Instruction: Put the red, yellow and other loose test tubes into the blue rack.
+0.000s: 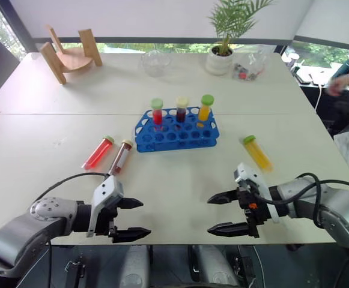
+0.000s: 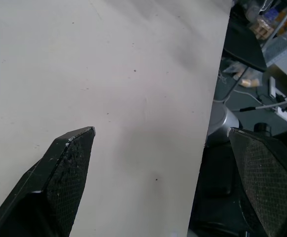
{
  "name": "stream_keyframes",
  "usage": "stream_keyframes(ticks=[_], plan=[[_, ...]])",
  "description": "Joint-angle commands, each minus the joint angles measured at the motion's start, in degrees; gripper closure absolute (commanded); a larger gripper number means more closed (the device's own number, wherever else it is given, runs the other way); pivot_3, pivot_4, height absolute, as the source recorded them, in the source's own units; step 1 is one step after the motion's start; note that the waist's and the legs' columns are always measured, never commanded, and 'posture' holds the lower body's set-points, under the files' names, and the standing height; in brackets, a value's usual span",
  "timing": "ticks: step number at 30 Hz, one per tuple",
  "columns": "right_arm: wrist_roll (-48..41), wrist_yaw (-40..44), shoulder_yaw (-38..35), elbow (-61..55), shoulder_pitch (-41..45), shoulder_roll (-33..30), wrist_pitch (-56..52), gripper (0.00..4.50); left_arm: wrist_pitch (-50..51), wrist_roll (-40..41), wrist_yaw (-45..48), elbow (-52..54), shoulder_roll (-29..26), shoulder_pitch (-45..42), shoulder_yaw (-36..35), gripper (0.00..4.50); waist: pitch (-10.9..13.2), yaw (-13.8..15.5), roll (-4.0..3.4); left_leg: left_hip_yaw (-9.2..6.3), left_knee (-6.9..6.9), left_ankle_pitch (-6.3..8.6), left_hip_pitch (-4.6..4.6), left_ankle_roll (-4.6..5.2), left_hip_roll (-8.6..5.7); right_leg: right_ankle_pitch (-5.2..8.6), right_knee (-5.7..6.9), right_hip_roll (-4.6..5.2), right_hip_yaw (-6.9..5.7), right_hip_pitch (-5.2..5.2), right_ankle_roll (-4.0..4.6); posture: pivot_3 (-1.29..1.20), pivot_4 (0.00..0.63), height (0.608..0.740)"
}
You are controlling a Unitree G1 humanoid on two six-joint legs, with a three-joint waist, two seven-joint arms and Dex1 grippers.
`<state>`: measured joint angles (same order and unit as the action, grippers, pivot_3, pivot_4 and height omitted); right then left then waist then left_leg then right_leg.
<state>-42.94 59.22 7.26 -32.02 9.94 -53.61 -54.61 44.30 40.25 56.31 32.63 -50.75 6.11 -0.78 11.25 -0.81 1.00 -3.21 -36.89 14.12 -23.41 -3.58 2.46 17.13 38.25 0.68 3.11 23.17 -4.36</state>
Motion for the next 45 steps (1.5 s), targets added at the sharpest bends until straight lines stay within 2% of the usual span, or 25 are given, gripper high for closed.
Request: stream_keyframes(ticks=[1,14,23,27,30,32,36,40,42,45], plan=[[-0.67,0.32,-0.61,-1.97,0.27,0.02,0.80,0.00,0.50,1.55,0.15,1.62,0.01,-0.34,-0.52,0.08,0.00,0.00,0.00,0.00,0.00,0.00,0.00,0.00,0.00,0.00,0.00,0.00,0.00,0.00,0.00,0.00,0.150,0.740],[0.02,-0.34,0.57,-2.37,0.43,-0.01,0.67,0.00,0.45,1.78,-0.73,2.16,1.28,-0.51,0.09,0.08,0.00,0.01,0.00,0.00,-0.01,0.00,0.00,0.00,0.00,0.00,0.00,0.00,0.00,-0.01,-0.01,0.00,0.150,0.740],[1.35,-1.92,-1.89,-0.36,2.34,-1.13,0.40,0.00,-0.08,-0.84,-2.56,-0.30,4.05,-4.86,3.48,0.08,0.00,0.03,0.00,-0.01,-0.05,0.00,0.01,0.00,-0.01,-0.02,0.00,-0.01,0.00,-0.04,-0.04,0.00,0.150,0.740],[-3.53,-3.06,-7.07,0.73,6.57,-2.32,-5.45,0.00,2.08,2.57,-3.71,-1.36,7.24,-8.54,2.76,0.08,-0.01,0.05,0.00,-0.02,-0.09,0.00,0.01,0.00,-0.01,-0.11,0.01,-0.01,0.00,-0.07,-0.18,0.00,0.150,0.740],[-5.14,-5.26,-11.45,8.20,19.16,-3.33,-10.16,0.00,1.75,2.14,0.13,-3.50,4.67,-14.79,2.48,0.08,0.04,-0.27,-0.05,-0.02,-0.12,0.00,0.02,0.00,-0.01,-0.15,0.02,-0.02,-0.01,-0.08,-0.17,0.00,0.150,0.740],[1.73,-4.13,-6.84,19.17,32.05,-6.81,-10.22,0.00,-0.09,1.10,5.09,-5.60,1.12,-23.98,2.26,0.08,0.20,-0.23,-0.24,0.00,-0.18,-0.02,0.02,0.00,0.00,-0.26,0.04,-0.06,0.00,0.00,0.02,0.00,0.150,0.740],[13.57,2.21,8.56,35.43,47.90,-10.24,-11.31,0.00,-4.67,-2.32,11.14,-8.85,-2.67,-35.13,3.64,0.08,0.15,-0.06,-0.20,0.04,-0.06,-0.05,-0.01,-0.02,-0.01,-0.26,-0.19,-0.04,-0.03,0.00,0.05,0.00,0.150,0.740],[24.30,9.12,21.05,50.91,57.57,-7.77,-9.73,0.00,-9.32,-7.22,13.74,-10.13,-4.02,-39.17,5.81,0.08,0.17,-0.49,-0.22,0.28,-0.03,0.21,-0.13,0.39,-0.01,-0.33,-0.24,0.01,0.10,0.14,-0.31,0.00,0.150,0.740],[29.18,12.31,26.52,61.52,62.10,-3.97,-9.85,0.00,-11.62,-9.29,14.38,-9.88,-4.47,-38.98,5.99,0.08,0.25,-0.58,-0.38,0.39,-0.04,0.35,-0.24,0.63,-0.01,-0.28,-0.17,0.01,0.19,0.35,-0.36,0.00,0.150,0.740],[34.81,16.75,31.17,73.27,66.13,0.35,-7.06,0.00,-12.05,-10.00,13.35,-8.39,-4.11,-38.15,5.45,0.08,0.28,-0.55,-0.45,0.43,-0.10,0.32,-0.92,0.61,0.01,-0.27,0.10,-0.03,0.25,1.18,-0.34,0.00,0.150,0.740]])
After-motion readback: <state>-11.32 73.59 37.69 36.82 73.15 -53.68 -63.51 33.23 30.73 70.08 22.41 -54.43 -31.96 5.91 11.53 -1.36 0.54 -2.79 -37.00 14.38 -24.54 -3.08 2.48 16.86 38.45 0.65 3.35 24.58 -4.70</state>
